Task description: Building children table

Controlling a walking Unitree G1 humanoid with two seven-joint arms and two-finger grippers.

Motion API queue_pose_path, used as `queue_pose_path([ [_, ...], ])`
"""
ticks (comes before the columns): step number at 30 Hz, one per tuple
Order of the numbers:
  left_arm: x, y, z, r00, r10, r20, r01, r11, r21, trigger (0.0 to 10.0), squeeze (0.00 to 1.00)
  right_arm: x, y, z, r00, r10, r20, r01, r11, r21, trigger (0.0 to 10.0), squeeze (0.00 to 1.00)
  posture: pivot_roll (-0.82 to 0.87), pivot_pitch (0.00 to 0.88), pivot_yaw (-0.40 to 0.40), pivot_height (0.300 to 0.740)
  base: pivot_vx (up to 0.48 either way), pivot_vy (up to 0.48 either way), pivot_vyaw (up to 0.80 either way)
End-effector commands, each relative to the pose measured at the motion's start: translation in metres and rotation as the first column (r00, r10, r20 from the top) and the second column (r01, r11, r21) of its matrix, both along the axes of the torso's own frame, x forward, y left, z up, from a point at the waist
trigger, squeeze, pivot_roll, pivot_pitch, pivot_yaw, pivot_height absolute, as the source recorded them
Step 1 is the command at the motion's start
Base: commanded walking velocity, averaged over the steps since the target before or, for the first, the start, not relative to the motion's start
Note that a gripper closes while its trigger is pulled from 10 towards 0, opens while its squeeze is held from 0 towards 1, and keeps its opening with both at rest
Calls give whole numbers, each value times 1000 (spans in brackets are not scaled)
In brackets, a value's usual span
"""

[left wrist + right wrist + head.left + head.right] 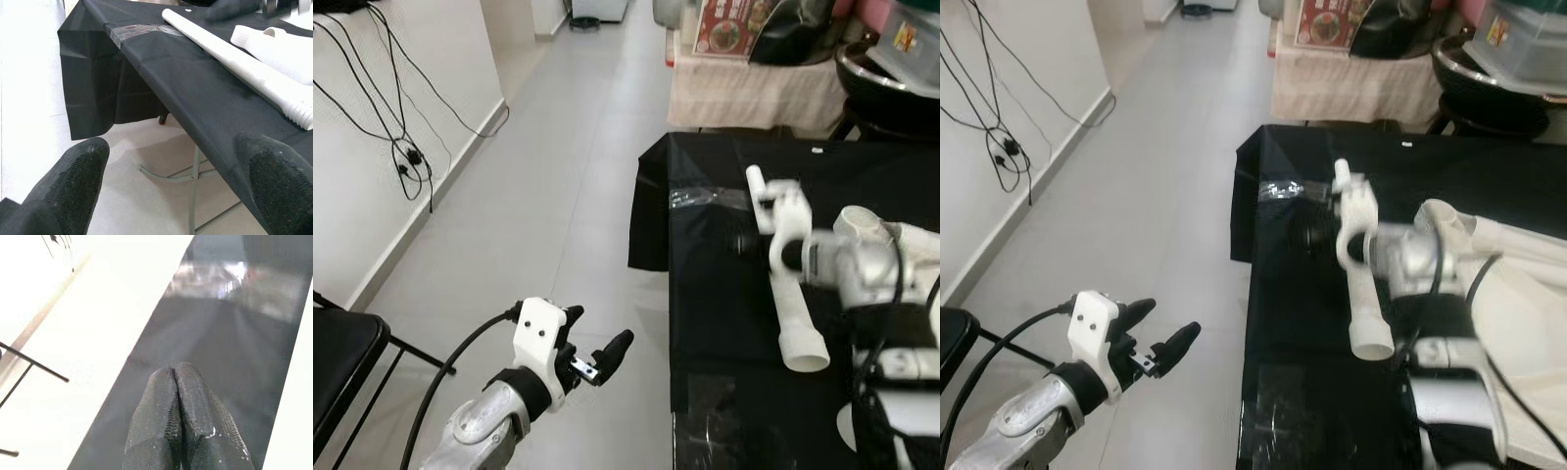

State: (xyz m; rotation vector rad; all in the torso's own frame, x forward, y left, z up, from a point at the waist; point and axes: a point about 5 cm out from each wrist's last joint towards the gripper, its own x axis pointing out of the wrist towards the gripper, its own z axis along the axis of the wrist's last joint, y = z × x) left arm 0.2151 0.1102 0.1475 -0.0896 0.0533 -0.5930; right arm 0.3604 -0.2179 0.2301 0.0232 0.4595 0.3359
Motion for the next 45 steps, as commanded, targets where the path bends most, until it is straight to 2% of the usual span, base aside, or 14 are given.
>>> queue_pose_path([
  [1, -2, -1, -2, 1000, -14, -14, 14, 1000, 2, 10000, 0, -2, -1, -8, 999, -1, -32, 2, 1000, 8, 10000, 0, 43, 123, -66, 740, 0, 0, 0],
  [7, -2, -2, -2, 1000, -18, -14, 18, 1000, 1, 10000, 0, -2, -4, -16, 997, -39, -71, 38, 999, -11, 10000, 0, 46, 120, -68, 740, 0, 0, 0],
  [8, -2, -2, -2, 1000, -18, -14, 18, 1000, 0, 10000, 0, 0, -10, -19, 996, -86, -35, 81, 988, -129, 10000, 0, 46, 120, -67, 740, 0, 0, 0],
  [9, -2, -2, -2, 1000, -18, -14, 18, 1000, 0, 10000, 0, 0, -10, -19, 996, -86, -35, 81, 988, -129, 10000, 0, 46, 120, -67, 740, 0, 0, 0],
  [10, -2, -2, -2, 1000, -20, -14, 20, 1000, 0, 10000, 0, 0, -15, -25, 991, -129, -32, 117, 962, -246, 10000, 0, 46, 121, -69, 740, 0, 0, 0],
  [13, -2, -2, -2, 1000, -21, -14, 22, 1000, 1, 10000, 0, -1, -18, -34, 981, -181, -68, 152, 941, -303, 10000, 0, 47, 121, -70, 740, 0, 0, 0],
  [17, -2, -2, -2, 1000, -22, -13, 22, 1000, 2, 10000, 0, -4, -22, -42, 968, -225, -111, 180, 930, -321, 10000, 0, 48, 125, -68, 740, 0, 0, 0],
  [19, -2, -2, -1, 1000, -18, -12, 18, 1000, 3, 10000, 0, -10, -24, -53, 950, -252, -183, 181, 924, -336, 10000, 0, 46, 128, -68, 740, 0, 0, 0],
  [23, -2, -1, -1, 1000, -16, -12, 16, 1000, 2, 10000, 0, -17, -17, -64, 932, -228, -283, 142, 945, -294, 10000, 0, 41, 129, -68, 740, 0, 0, 0],
  [27, -2, -1, -1, 1000, -17, -11, 17, 1000, 3, 10000, 0, -18, -16, -67, 921, -242, -307, 158, 949, -274, 10000, 0, 40, 129, -70, 740, 0, 0, 0],
  [28, -2, -2, 0, 1000, -15, -9, 15, 1000, 2, 10000, 0, -19, -14, -70, 911, -249, -328, 170, 953, -251, 4353, 0, 40, 129, -70, 740, 0, 0, 0],
  [30, -2, -2, 0, 1000, -15, -9, 15, 1000, 2, 10000, 0, -19, -13, -71, 909, -250, -334, 172, 954, -246, 4353, 0, 40, 129, -70, 740, 0, 0, 0],
  [31, -2, -2, 0, 1000, -14, -8, 14, 1000, 2, 10000, 0, -20, -12, -73, 904, -247, -349, 172, 957, -232, 0, 0, 42, 130, -73, 740, 0, 0, 0],
  [45, -1, -2, 0, 1000, -10, -9, 10, 1000, -2, 10000, 0, -22, -7, -74, 892, -234, -387, 173, 967, -187, 0, 0, 40, 132, -77, 740, 0, 0, 0],
])
